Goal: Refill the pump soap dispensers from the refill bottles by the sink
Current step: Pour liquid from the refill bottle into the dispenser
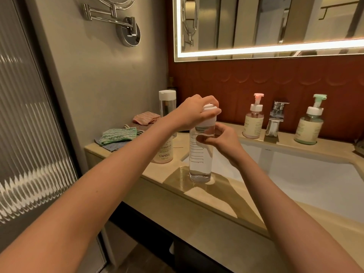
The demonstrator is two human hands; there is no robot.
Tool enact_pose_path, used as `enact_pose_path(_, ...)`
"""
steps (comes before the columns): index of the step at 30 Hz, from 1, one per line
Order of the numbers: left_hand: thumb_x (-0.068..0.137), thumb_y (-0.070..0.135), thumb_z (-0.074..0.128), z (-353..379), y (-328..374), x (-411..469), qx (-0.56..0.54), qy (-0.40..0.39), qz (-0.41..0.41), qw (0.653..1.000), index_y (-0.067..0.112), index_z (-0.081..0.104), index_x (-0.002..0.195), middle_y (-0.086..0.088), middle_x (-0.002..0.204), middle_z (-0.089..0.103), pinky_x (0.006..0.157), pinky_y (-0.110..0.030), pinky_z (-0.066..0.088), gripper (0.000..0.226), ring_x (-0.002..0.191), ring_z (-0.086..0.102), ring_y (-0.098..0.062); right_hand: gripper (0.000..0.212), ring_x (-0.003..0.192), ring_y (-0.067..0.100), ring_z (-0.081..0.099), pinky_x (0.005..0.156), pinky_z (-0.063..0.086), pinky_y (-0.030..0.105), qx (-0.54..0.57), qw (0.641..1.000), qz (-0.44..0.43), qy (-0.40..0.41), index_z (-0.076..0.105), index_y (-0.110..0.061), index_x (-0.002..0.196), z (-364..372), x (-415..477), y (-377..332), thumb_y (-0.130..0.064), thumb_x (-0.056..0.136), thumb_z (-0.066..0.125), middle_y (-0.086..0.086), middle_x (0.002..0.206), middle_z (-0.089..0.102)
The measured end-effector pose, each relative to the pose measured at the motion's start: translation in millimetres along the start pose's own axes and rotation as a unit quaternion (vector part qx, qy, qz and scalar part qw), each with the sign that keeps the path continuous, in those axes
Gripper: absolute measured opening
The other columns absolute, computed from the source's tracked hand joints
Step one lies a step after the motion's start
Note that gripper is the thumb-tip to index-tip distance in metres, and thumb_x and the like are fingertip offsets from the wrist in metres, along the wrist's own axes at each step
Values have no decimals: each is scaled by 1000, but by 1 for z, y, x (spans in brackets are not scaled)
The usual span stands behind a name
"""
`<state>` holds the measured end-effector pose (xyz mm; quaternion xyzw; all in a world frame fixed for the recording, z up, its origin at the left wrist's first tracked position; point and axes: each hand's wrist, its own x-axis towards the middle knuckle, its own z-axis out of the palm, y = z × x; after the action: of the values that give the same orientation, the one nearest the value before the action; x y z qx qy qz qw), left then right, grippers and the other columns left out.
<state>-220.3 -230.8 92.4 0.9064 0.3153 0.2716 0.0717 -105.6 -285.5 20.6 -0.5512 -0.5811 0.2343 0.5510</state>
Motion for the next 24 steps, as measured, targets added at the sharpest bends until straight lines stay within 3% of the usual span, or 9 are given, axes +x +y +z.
enact_pose_path(5, 95, 45, 40, 3, 6, 4, 78, 44, -96, 991, 22, 47, 124, -13, 123, 47, 90, -35, 43, 38, 109, 44, -27, 73, 100, 9, 53, 74, 43, 14, -57, 996, -4, 68, 50, -10, 129, 18, 3, -4, -35, 68, 82, 2, 121, 60)
enact_pose_path(7, 95, 46, 38, 3, 10, 7, 121, 45, -119, 984, 19, 46, 125, -15, 124, 47, 84, -34, 39, 41, 109, 44, -27, 76, 97, 7, 49, 67, 40, 11, -71, 995, 3, 72, 47, -10, 130, 21, 3, -7, -37, 68, 82, 3, 123, 58)
enact_pose_path(9, 93, 52, 37, 0, 11, 8, 177, 55, -136, 973, 16, 47, 123, -13, 118, 49, 75, -31, 38, 47, 103, 48, -25, 77, 97, 8, 47, 73, 40, 16, -80, 994, 7, 76, 45, -10, 130, 24, 2, -9, -39, 68, 81, 4, 123, 57)
enact_pose_path(13, 81, 76, 30, -20, 17, 10, 300, 87, -172, 934, 9, 55, 76, -2, 69, 48, 56, -24, 35, 72, 65, 46, -16, 76, 104, 16, 54, 78, 42, 23, -57, 994, 31, 86, 42, -9, 126, 25, 3, -10, -39, 68, 82, 7, 125, 56)
enact_pose_path(16, 80, 79, 24, -42, 22, 8, 345, 143, -154, 915, 12, 43, 58, -1, 58, 41, 48, -22, 24, 73, 52, 39, -14, 76, 109, 19, 56, 85, 46, 26, -55, 995, 34, 74, 42, -9, 126, 24, 5, -10, -36, 68, 83, 7, 126, 57)
enact_pose_path(18, 84, 73, 28, -47, 13, 10, 318, 144, -87, 933, 12, 52, 71, -2, 72, 50, 56, -24, 32, 67, 68, 49, -17, 77, 107, 17, 57, 85, 46, 26, -59, 996, 34, 55, 42, -9, 127, 25, 6, -11, -35, 67, 83, 6, 125, 57)
enact_pose_path(21, 91, 57, 39, -43, 4, 9, 157, -59, -6, 986, 23, 49, 127, -3, 130, 49, 89, -33, 39, 51, 117, 46, -20, 75, 96, 14, 58, 77, 47, 23, -60, 997, 25, 43, 45, -9, 125, 27, 8, -12, -36, 66, 83, 4, 118, 61)
enact_pose_path(22, 92, 52, 42, -42, 4, 8, 118, -115, -15, 986, 27, 44, 133, -2, 138, 44, 91, -32, 38, 49, 122, 42, -21, 74, 95, 14, 58, 76, 47, 23, -70, 996, 21, 42, 47, -10, 124, 27, 9, -12, -38, 67, 83, 3, 117, 61)
enact_pose_path(24, 91, 49, 44, -40, 2, 8, 123, -128, -35, 984, 29, 47, 130, -3, 135, 46, 89, -32, 38, 44, 119, 41, -22, 68, 95, 14, 59, 79, 50, 25, -91, 995, 14, 39, 52, -11, 121, 28, 11, -12, -39, 66, 83, 2, 113, 64)
